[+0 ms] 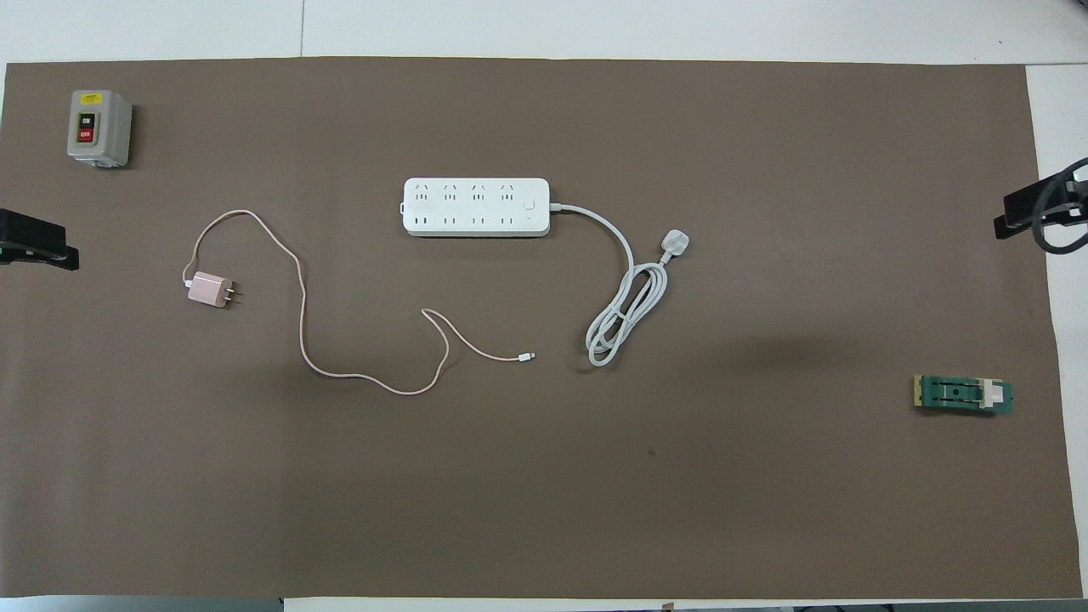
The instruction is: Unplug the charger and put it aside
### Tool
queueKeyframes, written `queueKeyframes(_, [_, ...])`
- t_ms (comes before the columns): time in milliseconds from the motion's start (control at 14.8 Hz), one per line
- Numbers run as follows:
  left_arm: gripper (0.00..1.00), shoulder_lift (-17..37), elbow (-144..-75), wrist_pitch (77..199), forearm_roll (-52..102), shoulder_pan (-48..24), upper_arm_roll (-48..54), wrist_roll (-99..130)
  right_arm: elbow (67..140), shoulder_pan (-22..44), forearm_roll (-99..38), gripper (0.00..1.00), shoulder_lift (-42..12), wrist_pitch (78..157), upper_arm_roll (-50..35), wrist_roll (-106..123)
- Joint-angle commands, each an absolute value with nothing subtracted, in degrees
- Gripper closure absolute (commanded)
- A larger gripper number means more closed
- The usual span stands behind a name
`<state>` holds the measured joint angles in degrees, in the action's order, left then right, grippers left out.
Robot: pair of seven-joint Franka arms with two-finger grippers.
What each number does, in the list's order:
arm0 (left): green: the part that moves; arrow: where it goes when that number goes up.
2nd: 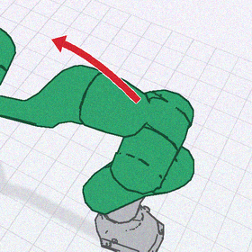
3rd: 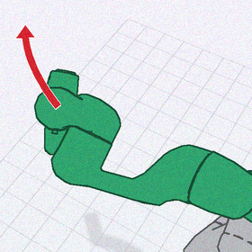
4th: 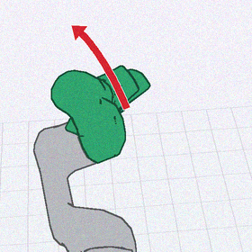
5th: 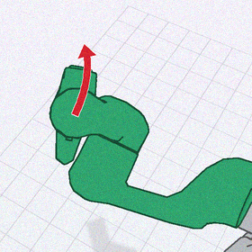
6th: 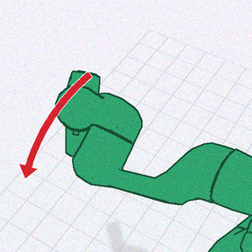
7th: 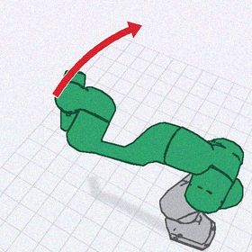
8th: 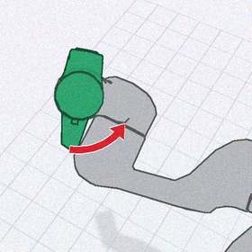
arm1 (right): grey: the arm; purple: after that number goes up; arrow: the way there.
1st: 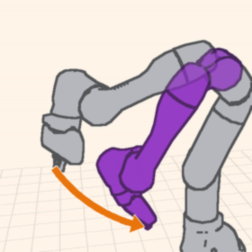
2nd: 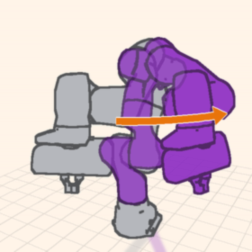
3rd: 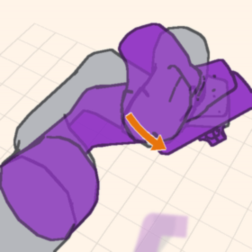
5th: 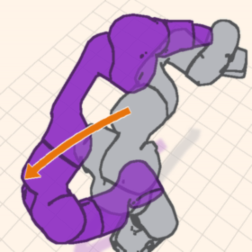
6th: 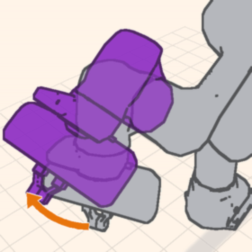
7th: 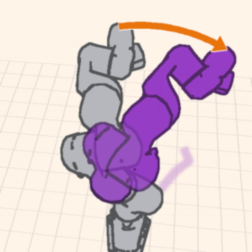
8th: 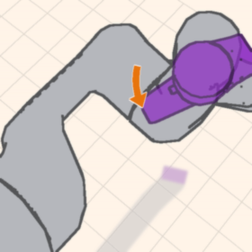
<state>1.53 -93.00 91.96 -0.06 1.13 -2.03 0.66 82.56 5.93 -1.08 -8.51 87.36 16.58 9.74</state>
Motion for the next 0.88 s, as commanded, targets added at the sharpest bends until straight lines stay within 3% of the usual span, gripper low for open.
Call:
queueKeyframes(0, [0.0, 0.4, -94.0, 91.1, -0.4, 0.2, -2.5, 0.8, 84.6, 1.6, 0.9, 0.0, -2.8, 84.8, 10.7, 11.9])
queueKeyframes(202, [0.0, -0.8, -95.8, 90.6, -0.4, -1.0, -2.2, -0.1, 84.8, -4.2, 1.5, 0.0, -0.6, 81.2, 5.8, 13.8])
queueKeyframes(810, [0.0, -1.7, -96.4, 89.4, -0.4, -2.4, -2.3, -6.3, 91.0, -4.7, 5.5, 0.0, 1.8, 86.0, 4.0, 11.2])
